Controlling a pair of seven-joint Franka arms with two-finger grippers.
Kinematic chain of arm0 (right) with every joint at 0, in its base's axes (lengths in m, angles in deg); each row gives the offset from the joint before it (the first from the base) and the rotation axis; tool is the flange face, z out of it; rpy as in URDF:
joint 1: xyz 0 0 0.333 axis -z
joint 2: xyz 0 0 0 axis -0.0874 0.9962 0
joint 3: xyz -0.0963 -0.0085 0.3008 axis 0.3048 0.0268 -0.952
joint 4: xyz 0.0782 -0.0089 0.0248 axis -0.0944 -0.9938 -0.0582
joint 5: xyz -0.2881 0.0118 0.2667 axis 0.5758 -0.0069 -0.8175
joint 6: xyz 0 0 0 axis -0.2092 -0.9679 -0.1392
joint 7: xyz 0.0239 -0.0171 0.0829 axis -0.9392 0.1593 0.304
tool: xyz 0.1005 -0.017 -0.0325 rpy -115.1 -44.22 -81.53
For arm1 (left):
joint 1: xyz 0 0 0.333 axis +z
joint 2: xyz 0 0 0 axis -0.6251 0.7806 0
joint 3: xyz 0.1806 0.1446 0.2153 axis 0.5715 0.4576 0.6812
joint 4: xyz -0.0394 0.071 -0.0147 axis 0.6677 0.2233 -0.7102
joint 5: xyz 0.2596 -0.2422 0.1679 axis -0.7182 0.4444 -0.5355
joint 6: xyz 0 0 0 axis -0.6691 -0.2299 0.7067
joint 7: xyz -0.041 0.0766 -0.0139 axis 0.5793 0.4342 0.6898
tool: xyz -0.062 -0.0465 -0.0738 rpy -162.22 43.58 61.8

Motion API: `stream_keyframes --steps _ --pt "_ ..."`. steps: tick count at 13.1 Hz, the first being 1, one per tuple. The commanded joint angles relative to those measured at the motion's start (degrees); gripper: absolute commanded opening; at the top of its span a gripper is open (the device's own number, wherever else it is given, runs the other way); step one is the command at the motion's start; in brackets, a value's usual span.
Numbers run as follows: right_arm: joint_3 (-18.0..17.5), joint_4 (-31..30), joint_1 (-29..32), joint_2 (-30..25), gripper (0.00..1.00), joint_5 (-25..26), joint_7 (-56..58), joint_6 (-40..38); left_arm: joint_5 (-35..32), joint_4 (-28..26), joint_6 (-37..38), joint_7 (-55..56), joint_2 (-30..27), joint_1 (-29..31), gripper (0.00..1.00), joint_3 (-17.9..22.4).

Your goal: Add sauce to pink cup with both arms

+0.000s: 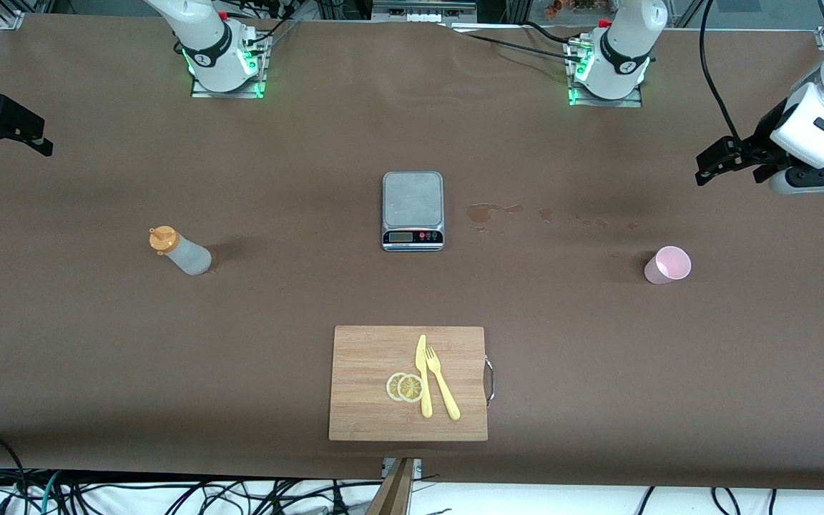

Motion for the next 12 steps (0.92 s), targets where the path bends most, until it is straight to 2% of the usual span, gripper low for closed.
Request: stream_keyframes --steps 1,12 --pt "0.10 0.68 0.12 0.07 1.00 0.25 0.20 -0.24 0.94 0.82 0.12 -0.61 0.13 0.16 1.00 0.18" --pt "0.10 0.68 0.12 0.07 1.00 0.16 0.20 -0.15 0.94 0.91 0.38 -0.61 0.04 0.95 1.00 0.18"
